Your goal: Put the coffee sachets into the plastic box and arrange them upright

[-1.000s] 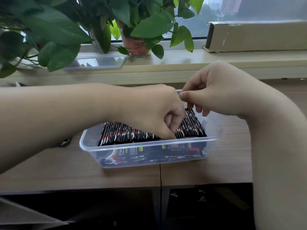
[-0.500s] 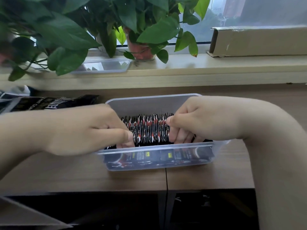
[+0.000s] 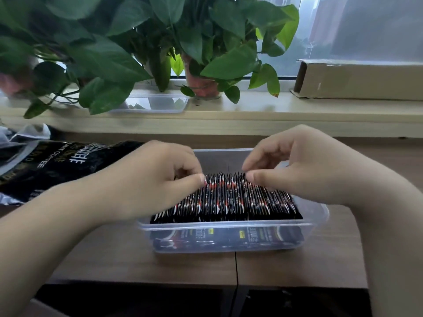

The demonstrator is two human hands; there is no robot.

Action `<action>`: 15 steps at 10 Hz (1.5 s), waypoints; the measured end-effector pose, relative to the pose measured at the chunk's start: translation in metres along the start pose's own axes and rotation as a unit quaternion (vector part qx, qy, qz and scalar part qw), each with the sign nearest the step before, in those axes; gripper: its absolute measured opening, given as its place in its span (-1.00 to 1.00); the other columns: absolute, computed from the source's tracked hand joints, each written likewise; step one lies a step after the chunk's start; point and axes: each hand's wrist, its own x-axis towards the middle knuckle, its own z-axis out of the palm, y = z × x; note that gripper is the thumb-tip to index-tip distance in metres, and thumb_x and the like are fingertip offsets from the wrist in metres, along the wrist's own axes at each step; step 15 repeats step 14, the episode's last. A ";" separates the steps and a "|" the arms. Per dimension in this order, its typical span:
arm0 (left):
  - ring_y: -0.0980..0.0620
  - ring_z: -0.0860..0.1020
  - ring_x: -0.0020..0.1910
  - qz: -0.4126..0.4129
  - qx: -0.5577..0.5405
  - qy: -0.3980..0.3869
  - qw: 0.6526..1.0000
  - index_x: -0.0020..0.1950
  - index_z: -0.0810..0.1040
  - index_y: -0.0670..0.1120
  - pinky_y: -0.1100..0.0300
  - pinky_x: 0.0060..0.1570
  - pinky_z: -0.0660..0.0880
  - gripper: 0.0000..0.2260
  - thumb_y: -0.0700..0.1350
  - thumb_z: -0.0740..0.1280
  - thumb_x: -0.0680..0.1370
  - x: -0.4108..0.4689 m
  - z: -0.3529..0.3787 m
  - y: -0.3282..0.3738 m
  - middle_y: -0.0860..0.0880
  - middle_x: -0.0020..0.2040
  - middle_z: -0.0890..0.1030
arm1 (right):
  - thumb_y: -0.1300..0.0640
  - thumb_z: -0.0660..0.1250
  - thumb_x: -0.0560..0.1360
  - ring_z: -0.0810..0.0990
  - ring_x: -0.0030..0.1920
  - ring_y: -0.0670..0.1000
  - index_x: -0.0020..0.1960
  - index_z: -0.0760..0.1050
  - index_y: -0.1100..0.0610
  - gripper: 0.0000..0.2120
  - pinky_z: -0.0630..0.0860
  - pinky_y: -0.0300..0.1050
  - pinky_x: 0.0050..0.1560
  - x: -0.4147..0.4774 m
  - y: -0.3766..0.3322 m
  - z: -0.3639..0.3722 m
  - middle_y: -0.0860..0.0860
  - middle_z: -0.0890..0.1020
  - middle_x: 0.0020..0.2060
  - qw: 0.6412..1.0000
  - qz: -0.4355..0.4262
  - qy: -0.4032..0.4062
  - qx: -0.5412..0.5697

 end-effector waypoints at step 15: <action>0.32 0.59 0.08 0.036 0.022 -0.018 0.999 -0.04 0.68 0.21 0.13 0.14 0.53 -0.58 0.47 0.34 0.35 0.015 0.025 -0.027 0.34 0.04 0.62 | -0.34 0.48 0.28 0.56 0.00 -0.17 0.08 0.64 -0.10 -0.53 0.54 -0.12 0.06 0.005 0.011 0.023 -0.20 0.63 -0.06 0.988 0.010 -0.024 -0.155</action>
